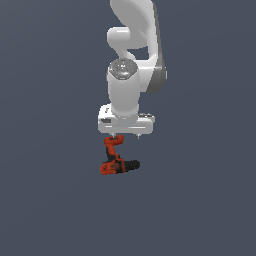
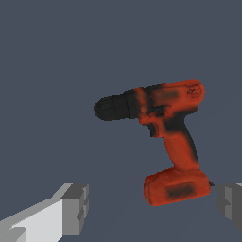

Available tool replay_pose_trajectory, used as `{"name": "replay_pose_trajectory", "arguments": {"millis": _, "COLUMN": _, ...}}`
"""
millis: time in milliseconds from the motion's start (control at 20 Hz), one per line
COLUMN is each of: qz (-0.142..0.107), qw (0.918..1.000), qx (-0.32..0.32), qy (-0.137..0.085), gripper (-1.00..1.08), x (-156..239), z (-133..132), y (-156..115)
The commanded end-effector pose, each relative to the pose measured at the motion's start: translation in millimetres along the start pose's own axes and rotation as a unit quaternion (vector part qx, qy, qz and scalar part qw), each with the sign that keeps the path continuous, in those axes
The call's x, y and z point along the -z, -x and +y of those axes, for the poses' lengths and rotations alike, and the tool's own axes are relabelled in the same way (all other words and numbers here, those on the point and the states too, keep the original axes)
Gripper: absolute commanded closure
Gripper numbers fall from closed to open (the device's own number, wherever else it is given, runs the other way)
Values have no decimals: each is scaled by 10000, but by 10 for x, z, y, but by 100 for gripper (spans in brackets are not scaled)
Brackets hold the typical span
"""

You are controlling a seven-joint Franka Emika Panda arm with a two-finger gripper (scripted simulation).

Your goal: Pick up the object and move it to a goal position.

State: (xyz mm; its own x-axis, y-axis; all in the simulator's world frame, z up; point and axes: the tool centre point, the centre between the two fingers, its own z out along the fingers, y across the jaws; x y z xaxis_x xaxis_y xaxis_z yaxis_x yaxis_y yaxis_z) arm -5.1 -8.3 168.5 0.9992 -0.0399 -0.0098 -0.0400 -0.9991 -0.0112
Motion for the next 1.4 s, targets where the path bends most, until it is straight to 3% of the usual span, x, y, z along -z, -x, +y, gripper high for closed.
{"name": "replay_pose_trajectory", "arguments": {"millis": 0, "qz": 0, "qw": 10000, "qx": 0, "qy": 0, "gripper": -60, "x": 0, "z": 0, "y": 0}}
{"name": "replay_pose_trajectory", "arguments": {"millis": 400, "qz": 0, "qw": 9999, "qx": 78, "qy": -74, "gripper": -60, "x": 38, "z": -89, "y": 12}}
{"name": "replay_pose_trajectory", "arguments": {"millis": 700, "qz": 136, "qw": 9998, "qx": -59, "qy": -154, "gripper": -60, "x": 194, "z": -100, "y": -42}}
{"name": "replay_pose_trajectory", "arguments": {"millis": 1000, "qz": 443, "qw": 9978, "qx": -359, "qy": -324, "gripper": -60, "x": 563, "z": -121, "y": -148}}
{"name": "replay_pose_trajectory", "arguments": {"millis": 1350, "qz": 1037, "qw": 9885, "qx": -915, "qy": -604, "gripper": -60, "x": 1319, "z": -138, "y": -293}}
